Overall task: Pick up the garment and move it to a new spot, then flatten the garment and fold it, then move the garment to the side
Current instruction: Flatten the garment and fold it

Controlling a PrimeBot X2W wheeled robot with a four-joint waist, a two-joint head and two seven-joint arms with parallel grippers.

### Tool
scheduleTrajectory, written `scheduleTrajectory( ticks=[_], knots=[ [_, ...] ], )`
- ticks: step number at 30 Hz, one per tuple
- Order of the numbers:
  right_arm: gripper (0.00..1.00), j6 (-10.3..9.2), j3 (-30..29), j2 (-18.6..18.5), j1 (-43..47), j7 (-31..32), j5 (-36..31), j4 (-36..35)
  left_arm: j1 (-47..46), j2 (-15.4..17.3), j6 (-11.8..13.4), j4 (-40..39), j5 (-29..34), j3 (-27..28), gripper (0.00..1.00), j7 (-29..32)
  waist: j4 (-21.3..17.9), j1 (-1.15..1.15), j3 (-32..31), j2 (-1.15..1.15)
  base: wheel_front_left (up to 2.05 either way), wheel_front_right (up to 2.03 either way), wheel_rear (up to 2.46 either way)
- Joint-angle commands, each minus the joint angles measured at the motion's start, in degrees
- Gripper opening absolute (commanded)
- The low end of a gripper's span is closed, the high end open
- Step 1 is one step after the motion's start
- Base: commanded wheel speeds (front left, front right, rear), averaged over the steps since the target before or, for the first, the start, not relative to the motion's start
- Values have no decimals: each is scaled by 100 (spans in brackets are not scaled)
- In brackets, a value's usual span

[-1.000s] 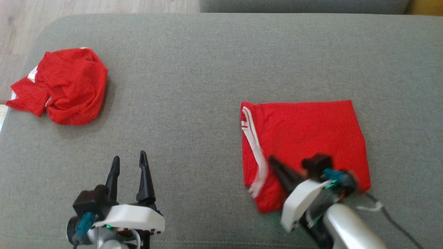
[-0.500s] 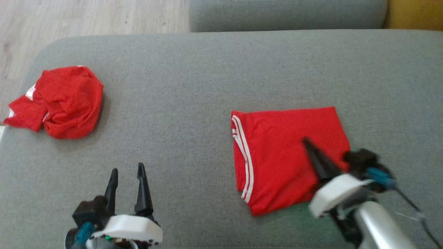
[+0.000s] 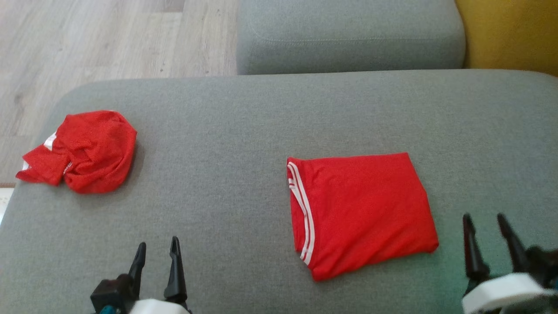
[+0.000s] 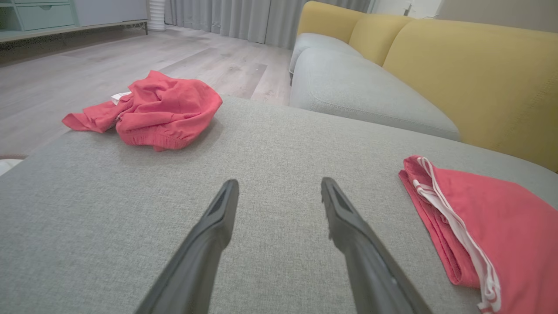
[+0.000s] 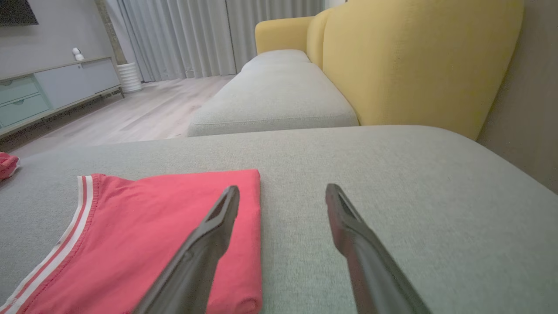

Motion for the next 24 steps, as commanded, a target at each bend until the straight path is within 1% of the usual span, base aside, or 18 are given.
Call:
scheduleTrajectory(
  ticks=[1, 5, 8, 14, 19, 24],
  knots=[
    [100, 39, 100, 32, -23, -118, -38, -151, -161, -14, -59, -139, 75, 199, 100, -52, -14, 0, -50, 0, 0, 0, 0],
    [100, 39, 113, 196, 150, -253, -64, -30, -154, -14, -181, -79, 108, 256, 100, -52, -66, 0, -85, 0, 0, 0, 0],
    [100, 39, 183, 270, 172, -330, -96, 63, -151, -14, -223, -50, 121, 291, 100, -52, -105, 0, -95, 0, 0, 0, 0],
    [100, 39, 245, 293, 55, -416, -135, 190, -113, -14, -176, -63, 157, 266, 100, -52, -114, 0, -93, 0, 0, 0, 0],
    [100, 39, 262, 268, 0, -446, -155, 266, -130, -14, -232, 12, 169, 319, 100, -52, -70, 0, -94, 0, 0, 0, 0],
    [100, 39, 278, 247, -31, -449, -160, 326, -103, -14, -194, 10, 143, 282, 100, -52, -38, 0, -97, 0, 0, 0, 0]
  ],
)
